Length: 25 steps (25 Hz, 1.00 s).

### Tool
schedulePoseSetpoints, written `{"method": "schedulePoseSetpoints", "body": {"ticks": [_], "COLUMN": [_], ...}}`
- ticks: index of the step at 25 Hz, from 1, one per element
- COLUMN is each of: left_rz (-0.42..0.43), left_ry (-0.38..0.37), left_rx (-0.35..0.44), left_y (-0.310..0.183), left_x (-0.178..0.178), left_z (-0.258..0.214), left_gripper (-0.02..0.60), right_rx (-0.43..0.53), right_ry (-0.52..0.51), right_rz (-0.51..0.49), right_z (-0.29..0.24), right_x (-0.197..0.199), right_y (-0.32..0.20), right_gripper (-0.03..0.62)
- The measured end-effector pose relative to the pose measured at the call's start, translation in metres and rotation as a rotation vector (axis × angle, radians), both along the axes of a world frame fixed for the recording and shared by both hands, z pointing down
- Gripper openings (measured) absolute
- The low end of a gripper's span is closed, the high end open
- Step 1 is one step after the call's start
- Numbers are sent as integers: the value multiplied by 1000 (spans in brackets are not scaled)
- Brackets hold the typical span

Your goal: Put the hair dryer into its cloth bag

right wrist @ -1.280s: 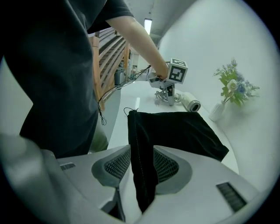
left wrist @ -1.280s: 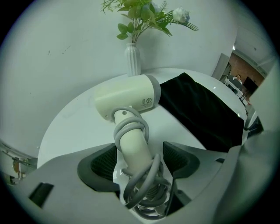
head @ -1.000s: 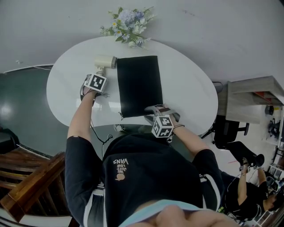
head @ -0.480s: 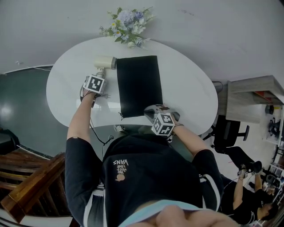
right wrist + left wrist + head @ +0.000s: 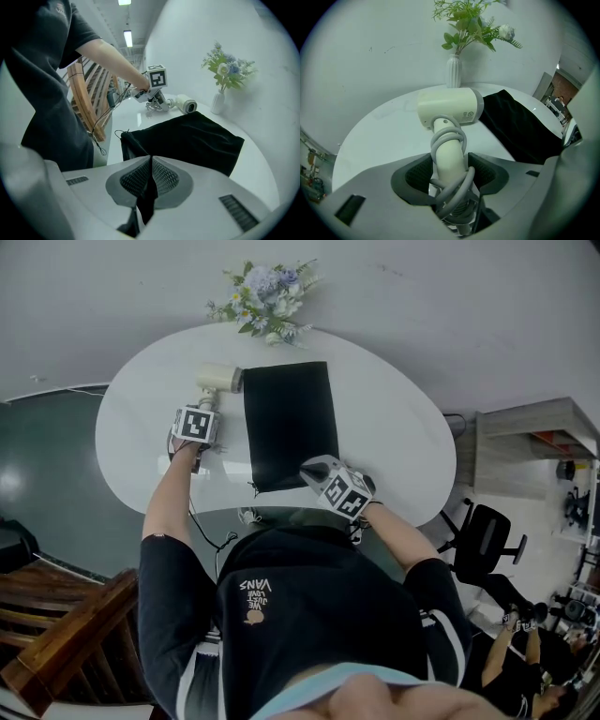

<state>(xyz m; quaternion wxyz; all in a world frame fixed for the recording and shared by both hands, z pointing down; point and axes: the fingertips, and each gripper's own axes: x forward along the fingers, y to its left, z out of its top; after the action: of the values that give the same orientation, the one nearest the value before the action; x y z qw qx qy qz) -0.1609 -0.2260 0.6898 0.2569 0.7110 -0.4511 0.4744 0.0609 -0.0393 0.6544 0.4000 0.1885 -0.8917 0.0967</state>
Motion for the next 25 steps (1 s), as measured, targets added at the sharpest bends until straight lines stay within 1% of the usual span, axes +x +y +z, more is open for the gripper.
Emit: {"method": "schedulePoseSetpoints", "body": {"ticks": [2,4,6,11,15,17,20,22,25], "left_rz": [-7,-9,-19,-25,-36,-67,-132,-156,-161], "left_ry": [1,-4,2,24,37,72,179,212,246], "left_rx": [15,47,64,44,52,54,71,105,153], "left_y": [0,-2,-3,8,19,27,38,44,56], "left_x": [-2,-6,-8,-11,-19,-23,-23,-30,-36], "left_z": [-1,-3,-6,-6,-9,-10,-17,-26,-39], "left_gripper": [253,249,242,236,236,235,235,235,235], "right_rx": [-9,-21,-35,-60,-78,-88,-105,-119,-149], "right_ry": [-9,-17,-44,-88,-107,-108,-116,-127,-141], "right_rz": [23,41,60,99,126,137,158,175,202], "right_z": [-1,-2,-3,-6,-9,-8,-5,-3,2], "right_x": [1,1,-1,-6,-10,-12,-15,-19,-25], "right_y": [-4,-6,-8,-16,-26,-31,-38,-44,-53], "right_gripper": [48,48,48,48,48,48,47,46,46]}}
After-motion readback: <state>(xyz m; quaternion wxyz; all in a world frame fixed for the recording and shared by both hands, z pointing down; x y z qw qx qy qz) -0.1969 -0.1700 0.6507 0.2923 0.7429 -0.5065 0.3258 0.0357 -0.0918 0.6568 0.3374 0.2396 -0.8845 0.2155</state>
